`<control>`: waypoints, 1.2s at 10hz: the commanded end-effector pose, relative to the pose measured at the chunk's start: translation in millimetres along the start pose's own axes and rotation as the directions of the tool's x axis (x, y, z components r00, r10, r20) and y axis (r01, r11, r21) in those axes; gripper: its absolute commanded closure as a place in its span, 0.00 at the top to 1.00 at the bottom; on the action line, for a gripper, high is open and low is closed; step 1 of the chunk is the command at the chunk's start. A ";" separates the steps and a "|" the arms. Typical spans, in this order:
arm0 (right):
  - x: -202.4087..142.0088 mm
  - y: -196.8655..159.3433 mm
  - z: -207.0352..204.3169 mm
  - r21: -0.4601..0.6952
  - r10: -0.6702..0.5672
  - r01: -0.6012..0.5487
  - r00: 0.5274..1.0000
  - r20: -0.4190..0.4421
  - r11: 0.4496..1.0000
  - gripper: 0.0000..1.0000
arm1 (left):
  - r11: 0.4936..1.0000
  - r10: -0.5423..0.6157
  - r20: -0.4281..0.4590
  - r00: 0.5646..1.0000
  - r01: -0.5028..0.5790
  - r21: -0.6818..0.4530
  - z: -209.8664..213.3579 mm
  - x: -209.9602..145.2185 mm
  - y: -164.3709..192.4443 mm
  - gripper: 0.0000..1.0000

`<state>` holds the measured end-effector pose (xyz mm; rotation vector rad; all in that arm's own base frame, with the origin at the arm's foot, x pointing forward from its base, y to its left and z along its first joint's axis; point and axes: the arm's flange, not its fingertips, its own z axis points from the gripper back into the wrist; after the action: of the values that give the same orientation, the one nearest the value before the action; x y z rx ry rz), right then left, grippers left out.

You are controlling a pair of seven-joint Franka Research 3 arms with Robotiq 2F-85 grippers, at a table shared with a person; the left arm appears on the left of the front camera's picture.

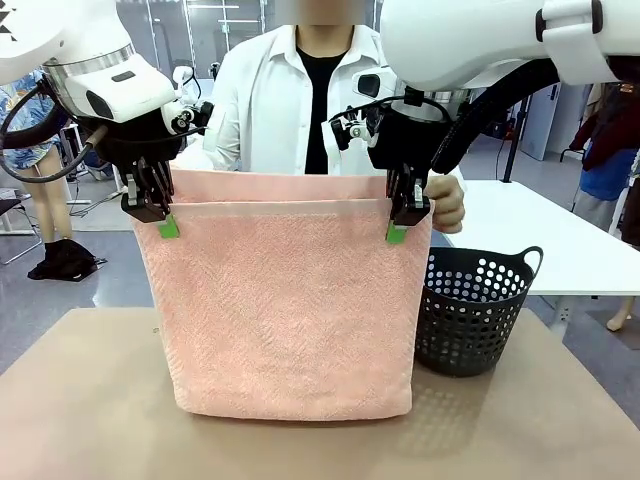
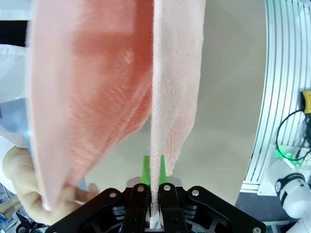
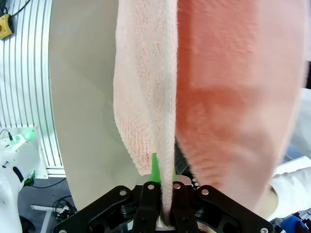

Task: Fold the towel.
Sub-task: Release the end of the 100 cm Hotel Towel you were holding and grab the top end of the folded side.

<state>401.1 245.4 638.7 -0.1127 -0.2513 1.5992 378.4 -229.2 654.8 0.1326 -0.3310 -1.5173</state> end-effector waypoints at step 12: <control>-0.3 0.1 -0.5 0.000 -0.001 0.001 1.000 -0.001 1.000 0.00 | 1.000 0.003 0.000 1.000 -0.003 -0.001 0.0 -1.5 0.9 0.00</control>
<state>401.0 245.5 639.1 -0.1127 -0.2515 1.5994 378.3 -229.4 654.8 0.1331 -0.3309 -1.5176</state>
